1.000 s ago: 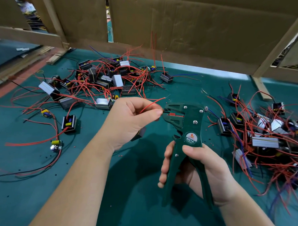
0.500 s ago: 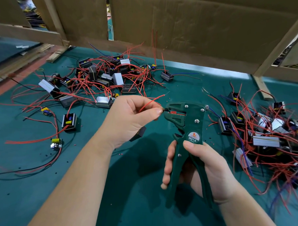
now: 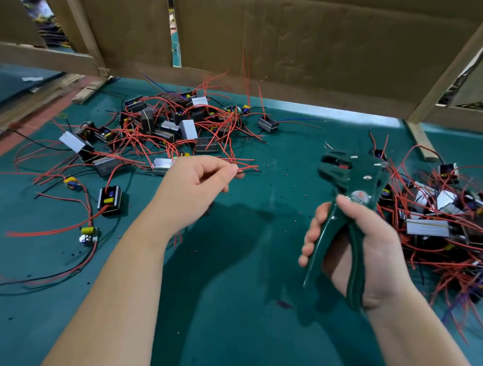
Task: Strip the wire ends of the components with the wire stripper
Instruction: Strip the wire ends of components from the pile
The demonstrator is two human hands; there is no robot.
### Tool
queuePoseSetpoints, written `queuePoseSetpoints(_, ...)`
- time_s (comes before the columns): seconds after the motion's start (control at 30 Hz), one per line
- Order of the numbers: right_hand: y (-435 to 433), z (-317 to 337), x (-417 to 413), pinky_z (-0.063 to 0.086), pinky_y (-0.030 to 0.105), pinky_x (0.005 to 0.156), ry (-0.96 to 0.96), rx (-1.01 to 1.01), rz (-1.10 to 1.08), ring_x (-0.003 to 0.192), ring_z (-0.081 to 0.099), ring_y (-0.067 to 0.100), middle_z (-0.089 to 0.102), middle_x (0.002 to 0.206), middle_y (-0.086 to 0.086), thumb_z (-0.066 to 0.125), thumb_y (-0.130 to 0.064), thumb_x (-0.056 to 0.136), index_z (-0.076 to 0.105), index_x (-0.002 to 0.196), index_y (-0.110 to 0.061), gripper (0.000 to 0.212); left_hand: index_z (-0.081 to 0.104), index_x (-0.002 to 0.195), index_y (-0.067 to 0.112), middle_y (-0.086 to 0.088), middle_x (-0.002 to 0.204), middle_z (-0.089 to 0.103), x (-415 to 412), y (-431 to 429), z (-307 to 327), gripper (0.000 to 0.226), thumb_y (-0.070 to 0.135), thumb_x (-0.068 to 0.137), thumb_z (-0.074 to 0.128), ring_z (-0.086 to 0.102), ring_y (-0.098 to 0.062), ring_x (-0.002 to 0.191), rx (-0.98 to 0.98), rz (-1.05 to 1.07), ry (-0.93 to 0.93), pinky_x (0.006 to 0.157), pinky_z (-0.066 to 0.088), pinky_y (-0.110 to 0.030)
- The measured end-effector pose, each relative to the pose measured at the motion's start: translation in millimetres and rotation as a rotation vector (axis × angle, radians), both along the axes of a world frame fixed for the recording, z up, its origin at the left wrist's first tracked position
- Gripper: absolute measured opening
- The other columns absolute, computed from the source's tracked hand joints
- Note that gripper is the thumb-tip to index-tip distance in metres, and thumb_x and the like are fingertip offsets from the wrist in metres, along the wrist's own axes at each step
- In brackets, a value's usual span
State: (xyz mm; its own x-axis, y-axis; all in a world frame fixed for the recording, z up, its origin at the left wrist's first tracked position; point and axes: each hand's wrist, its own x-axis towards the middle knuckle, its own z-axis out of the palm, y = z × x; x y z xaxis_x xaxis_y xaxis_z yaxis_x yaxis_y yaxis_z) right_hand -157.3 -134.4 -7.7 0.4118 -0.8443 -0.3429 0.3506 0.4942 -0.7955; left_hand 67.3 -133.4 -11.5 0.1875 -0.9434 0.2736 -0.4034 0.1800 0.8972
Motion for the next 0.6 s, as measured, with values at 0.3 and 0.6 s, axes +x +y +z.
queuePoseSetpoints(0.3,9.1,-11.6,17.8,0.057,0.05,0.064,-0.175,-0.091,0.048,0.065,0.064,0.036,0.065,0.1,0.022,0.068,-0.019,0.055,0.067,0.083,-0.002,0.033,0.066,0.093,0.014,0.009,0.067,0.062,-26.9,-3.0,-2.9,0.024,0.003,0.096,0.045,0.055,-0.004,0.055,0.059,-0.137,0.614,0.068,0.056,-0.021)
queuePoseSetpoints(0.6,15.2,-15.4,25.7,0.053,0.052,0.07,-0.194,-0.168,0.311,0.068,0.064,0.037,0.067,0.097,0.019,0.074,-0.023,0.062,0.068,0.113,-0.001,0.056,0.047,0.086,0.018,0.003,0.073,0.046,-51.5,-9.6,5.7,0.03,0.006,0.104,0.028,0.047,-0.01,0.071,0.071,0.006,1.308,0.056,0.05,-0.021)
